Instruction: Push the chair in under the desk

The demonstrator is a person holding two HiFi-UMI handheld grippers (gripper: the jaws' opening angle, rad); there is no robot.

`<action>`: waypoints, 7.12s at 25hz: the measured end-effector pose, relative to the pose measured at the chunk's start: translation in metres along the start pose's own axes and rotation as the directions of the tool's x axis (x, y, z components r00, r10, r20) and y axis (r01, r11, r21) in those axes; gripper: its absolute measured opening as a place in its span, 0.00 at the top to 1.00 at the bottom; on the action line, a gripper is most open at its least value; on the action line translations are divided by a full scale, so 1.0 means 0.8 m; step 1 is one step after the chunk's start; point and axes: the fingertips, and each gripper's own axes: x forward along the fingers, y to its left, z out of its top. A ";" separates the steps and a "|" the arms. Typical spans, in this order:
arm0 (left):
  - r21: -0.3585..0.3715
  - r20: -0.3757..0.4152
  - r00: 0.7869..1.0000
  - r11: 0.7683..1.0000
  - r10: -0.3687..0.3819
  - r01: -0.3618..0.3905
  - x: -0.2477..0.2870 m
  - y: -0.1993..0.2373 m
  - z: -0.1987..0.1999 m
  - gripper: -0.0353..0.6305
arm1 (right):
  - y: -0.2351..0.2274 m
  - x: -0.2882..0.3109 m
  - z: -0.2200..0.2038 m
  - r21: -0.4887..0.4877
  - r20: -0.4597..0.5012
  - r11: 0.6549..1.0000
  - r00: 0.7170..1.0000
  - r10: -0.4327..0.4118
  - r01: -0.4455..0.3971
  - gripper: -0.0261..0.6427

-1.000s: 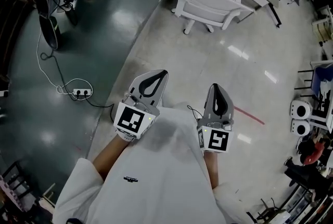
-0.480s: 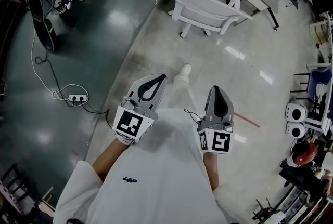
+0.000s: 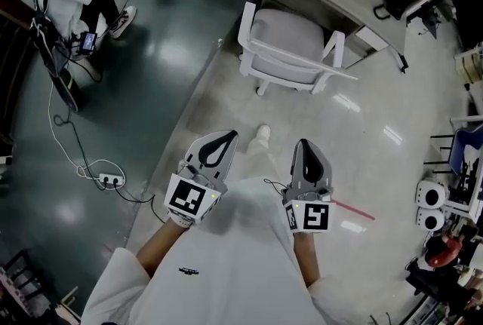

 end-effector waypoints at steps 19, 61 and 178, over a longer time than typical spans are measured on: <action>0.037 -0.053 0.995 0.996 0.084 -0.082 0.319 0.007 0.117 0.94 | -0.243 0.210 0.049 -0.045 0.013 0.978 0.979 0.205 -0.204 0.94; 0.120 -0.358 0.868 0.905 -0.345 0.409 0.405 0.098 0.025 0.93 | -0.198 0.333 -0.019 -0.144 -0.286 0.971 0.947 0.146 -0.193 0.80; 0.484 -0.734 0.659 0.555 -0.164 0.677 0.617 0.236 -0.122 0.68 | -0.255 0.520 -0.217 -0.398 -0.638 0.837 0.769 0.042 -0.376 0.77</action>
